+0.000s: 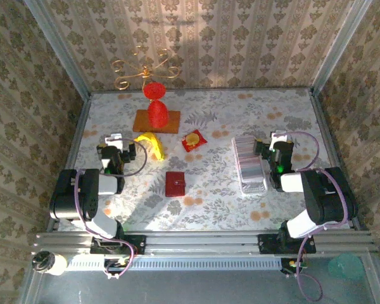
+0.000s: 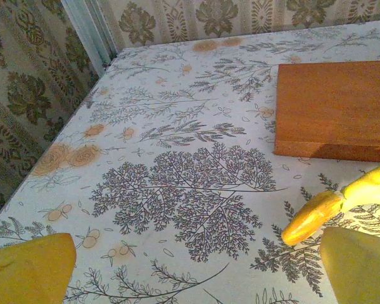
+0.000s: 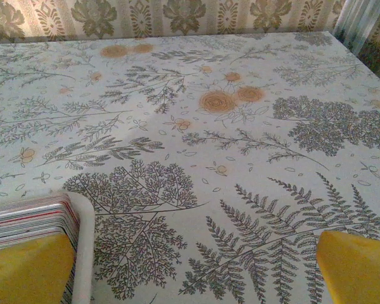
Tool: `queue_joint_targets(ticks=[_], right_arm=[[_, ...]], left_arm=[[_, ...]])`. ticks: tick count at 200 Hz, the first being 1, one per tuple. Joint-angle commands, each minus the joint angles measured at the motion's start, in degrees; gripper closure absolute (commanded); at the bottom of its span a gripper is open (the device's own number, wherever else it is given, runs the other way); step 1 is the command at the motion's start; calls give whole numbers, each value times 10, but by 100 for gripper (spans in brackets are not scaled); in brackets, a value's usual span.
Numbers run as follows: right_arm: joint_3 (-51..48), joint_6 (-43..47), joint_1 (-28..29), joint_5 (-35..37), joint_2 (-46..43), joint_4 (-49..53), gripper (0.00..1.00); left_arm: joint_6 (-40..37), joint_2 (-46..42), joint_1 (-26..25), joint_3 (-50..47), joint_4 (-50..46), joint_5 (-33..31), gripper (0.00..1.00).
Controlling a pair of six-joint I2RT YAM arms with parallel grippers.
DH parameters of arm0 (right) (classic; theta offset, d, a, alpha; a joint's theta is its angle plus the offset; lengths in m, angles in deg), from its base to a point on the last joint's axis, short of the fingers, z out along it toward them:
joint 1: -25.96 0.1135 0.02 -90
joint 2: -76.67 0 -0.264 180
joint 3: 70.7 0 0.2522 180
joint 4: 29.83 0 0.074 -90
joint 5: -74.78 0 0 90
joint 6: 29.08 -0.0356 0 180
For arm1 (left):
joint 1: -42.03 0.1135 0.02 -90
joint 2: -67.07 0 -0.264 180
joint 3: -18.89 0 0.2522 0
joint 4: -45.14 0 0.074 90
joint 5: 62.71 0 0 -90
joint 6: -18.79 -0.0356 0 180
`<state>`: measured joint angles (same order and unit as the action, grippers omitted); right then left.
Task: Put the credit cards into the card holder
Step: Pick up the card holder from the center of the table.
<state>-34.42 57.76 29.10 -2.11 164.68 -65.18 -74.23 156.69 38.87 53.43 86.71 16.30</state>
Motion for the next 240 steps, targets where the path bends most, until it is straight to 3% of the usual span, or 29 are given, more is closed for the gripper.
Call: queue_joint_targets(ticks=[1, 220, 240], right_arm=[[2, -2, -4, 0, -4, -10, 0], [-1, -1, -4, 0, -5, -14, 0], [-7, 7, 4, 8, -38, 1, 0]], left_arm=[[10, -2, 3, 5, 2, -7, 0], [10, -3, 3, 3, 3, -7, 0], [16, -19, 2, -16, 28, -31, 0]])
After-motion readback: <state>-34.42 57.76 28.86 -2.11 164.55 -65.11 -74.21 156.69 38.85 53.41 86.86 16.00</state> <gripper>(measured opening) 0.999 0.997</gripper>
